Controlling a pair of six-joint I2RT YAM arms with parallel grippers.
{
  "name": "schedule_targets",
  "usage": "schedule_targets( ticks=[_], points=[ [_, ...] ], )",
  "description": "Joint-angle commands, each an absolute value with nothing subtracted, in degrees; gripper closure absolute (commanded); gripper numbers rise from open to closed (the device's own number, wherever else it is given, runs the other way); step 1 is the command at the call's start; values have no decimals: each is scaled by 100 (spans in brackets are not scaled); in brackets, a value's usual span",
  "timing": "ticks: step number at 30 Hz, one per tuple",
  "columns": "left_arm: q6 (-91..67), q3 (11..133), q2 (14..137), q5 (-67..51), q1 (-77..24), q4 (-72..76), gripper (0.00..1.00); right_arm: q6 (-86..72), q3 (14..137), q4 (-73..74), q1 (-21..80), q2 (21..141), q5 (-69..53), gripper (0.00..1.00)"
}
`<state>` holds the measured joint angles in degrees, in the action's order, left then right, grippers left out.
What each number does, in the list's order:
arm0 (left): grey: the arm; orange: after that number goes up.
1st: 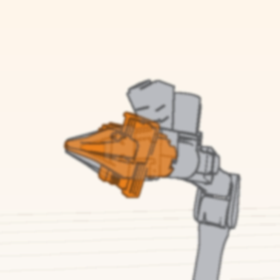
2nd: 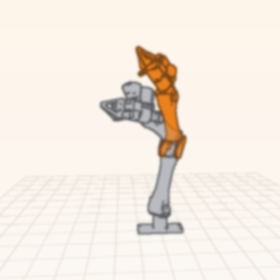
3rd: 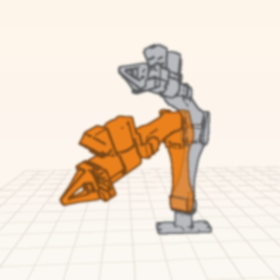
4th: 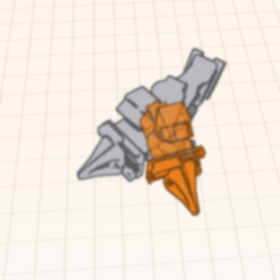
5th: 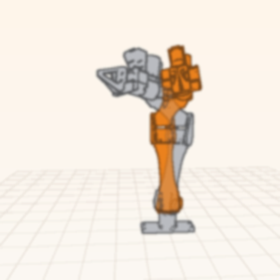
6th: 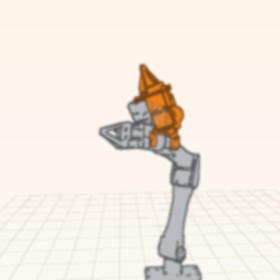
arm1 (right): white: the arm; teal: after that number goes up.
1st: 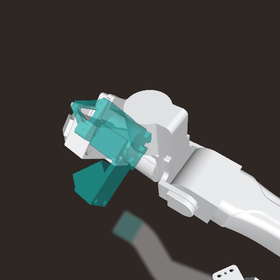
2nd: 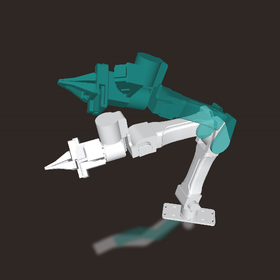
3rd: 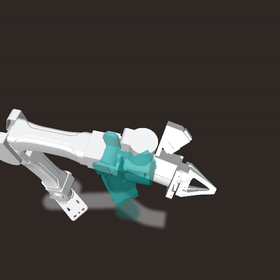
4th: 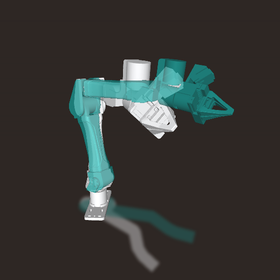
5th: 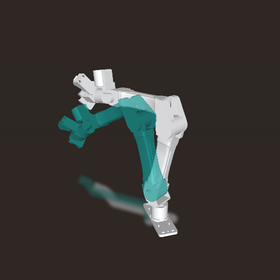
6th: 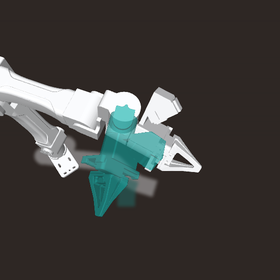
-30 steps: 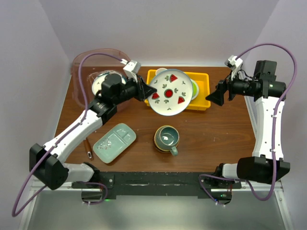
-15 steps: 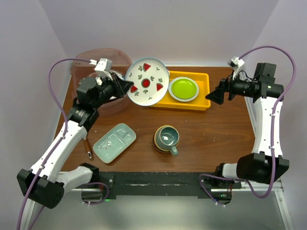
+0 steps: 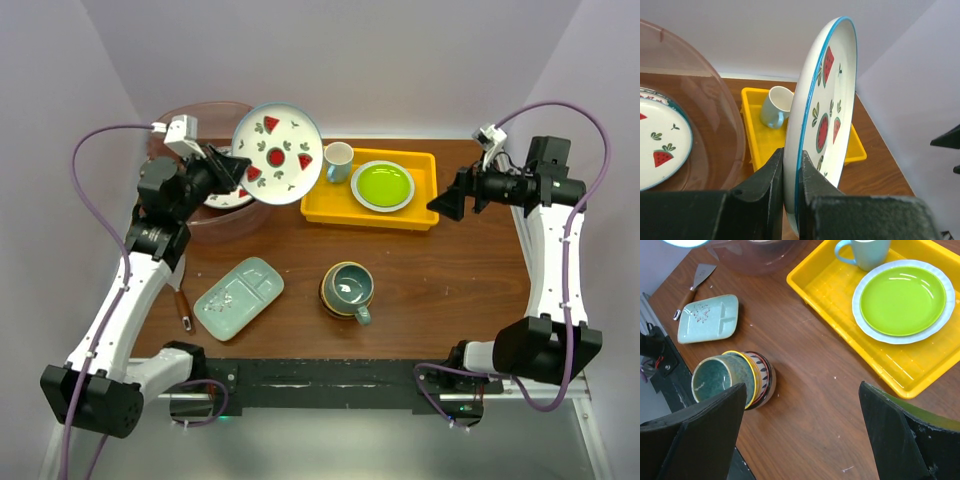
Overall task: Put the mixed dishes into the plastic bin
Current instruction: Place the plate in the plastic bin.
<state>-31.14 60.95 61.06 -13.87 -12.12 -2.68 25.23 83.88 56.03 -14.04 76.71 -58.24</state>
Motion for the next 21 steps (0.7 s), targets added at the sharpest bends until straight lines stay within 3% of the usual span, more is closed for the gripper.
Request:
schedule_targets(
  ticks=[1,21],
  points=[
    [-3779,6205,5994,-1564,-792,1063,100,2443,8358,5423,-1450,7444,-5959,2],
    [-5361,5985,7250,-1477,589,1644,100,2478,8174,5326,-1441,7436,-5880,2]
  ],
)
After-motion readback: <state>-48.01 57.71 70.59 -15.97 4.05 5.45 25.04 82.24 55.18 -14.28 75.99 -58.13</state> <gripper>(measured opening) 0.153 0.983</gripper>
